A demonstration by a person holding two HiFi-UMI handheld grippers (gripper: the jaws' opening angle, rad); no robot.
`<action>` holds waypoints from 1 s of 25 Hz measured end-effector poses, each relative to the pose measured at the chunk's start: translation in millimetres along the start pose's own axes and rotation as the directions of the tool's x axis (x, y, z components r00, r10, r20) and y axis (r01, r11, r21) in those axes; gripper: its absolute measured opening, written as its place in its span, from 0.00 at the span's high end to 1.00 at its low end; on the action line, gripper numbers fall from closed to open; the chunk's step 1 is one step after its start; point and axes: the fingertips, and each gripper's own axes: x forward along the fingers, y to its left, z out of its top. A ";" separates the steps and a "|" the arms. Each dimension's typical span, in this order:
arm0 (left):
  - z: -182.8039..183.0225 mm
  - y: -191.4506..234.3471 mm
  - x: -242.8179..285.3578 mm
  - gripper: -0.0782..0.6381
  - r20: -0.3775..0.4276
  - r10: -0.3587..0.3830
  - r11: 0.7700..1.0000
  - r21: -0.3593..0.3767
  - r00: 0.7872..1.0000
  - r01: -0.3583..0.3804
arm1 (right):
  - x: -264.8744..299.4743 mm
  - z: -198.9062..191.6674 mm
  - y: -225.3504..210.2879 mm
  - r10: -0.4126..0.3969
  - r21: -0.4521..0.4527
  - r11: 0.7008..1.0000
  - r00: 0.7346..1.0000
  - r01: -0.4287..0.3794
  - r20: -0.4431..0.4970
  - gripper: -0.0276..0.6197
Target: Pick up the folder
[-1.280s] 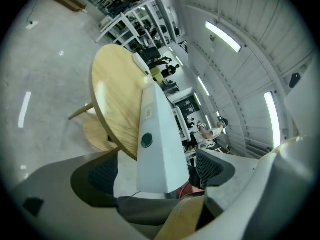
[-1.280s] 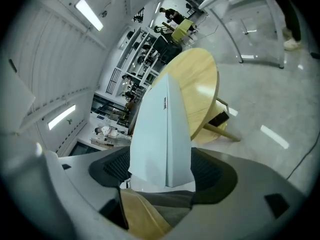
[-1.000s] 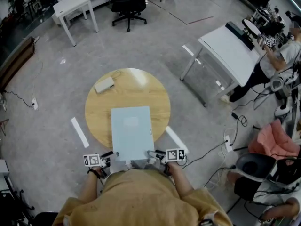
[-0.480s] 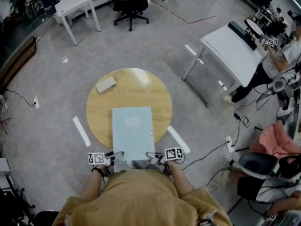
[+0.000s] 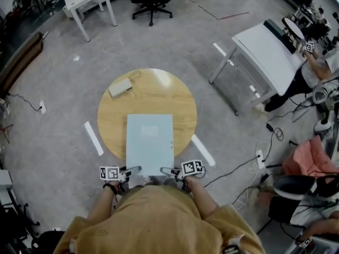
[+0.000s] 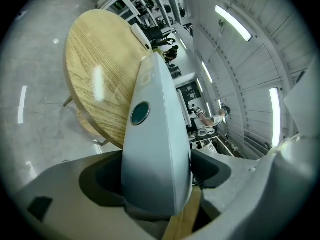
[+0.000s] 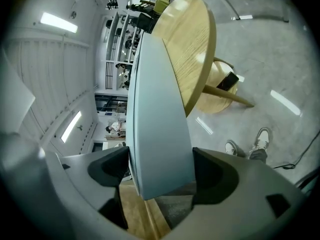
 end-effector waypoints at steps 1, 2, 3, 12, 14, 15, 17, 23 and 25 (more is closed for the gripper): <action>-0.2 -0.7 0.1 0.33 -0.006 0.002 1.000 -0.003 1.000 -0.002 | 0.7 0.1 -0.3 0.003 0.005 1.000 1.000 -0.003 -0.003 0.40; -0.6 -0.3 0.0 0.33 -0.013 0.007 1.000 -0.005 1.000 -0.007 | 1.7 0.0 -0.5 0.009 0.008 1.000 1.000 -0.009 -0.008 0.40; -0.9 0.4 0.3 0.34 -0.018 0.011 1.000 -0.005 1.000 -0.011 | 2.4 0.1 -0.8 0.015 0.010 1.000 1.000 -0.015 -0.013 0.40; 2.9 -6.0 -3.3 0.35 0.003 0.027 1.000 -0.003 1.000 -0.027 | -4.6 3.5 6.3 0.029 -0.035 0.999 1.000 -0.029 -0.002 0.40; 3.5 -8.2 -2.1 0.35 0.009 0.042 0.999 -0.003 0.999 -0.042 | -10.0 7.0 9.3 0.030 -0.053 0.998 1.000 -0.029 0.009 0.40; 2.8 -9.6 -0.1 0.35 0.012 0.039 0.999 -0.008 0.999 -0.039 | -12.8 8.5 9.9 0.029 -0.057 0.998 1.000 -0.028 0.013 0.40; 2.7 -13.6 3.2 0.35 0.023 0.026 1.000 -0.005 0.999 -0.026 | -17.4 11.1 10.4 0.026 -0.061 0.998 0.999 -0.025 0.019 0.41; 10.6 -29.5 -0.8 0.35 0.072 -0.014 1.000 0.006 0.997 0.014 | -24.2 19.9 25.6 0.043 -0.097 0.995 0.997 -0.036 0.064 0.41; 15.3 -33.6 -2.8 0.35 0.080 -0.008 1.000 0.029 0.997 0.005 | -25.8 24.1 32.2 0.060 -0.119 0.992 0.995 -0.051 0.075 0.42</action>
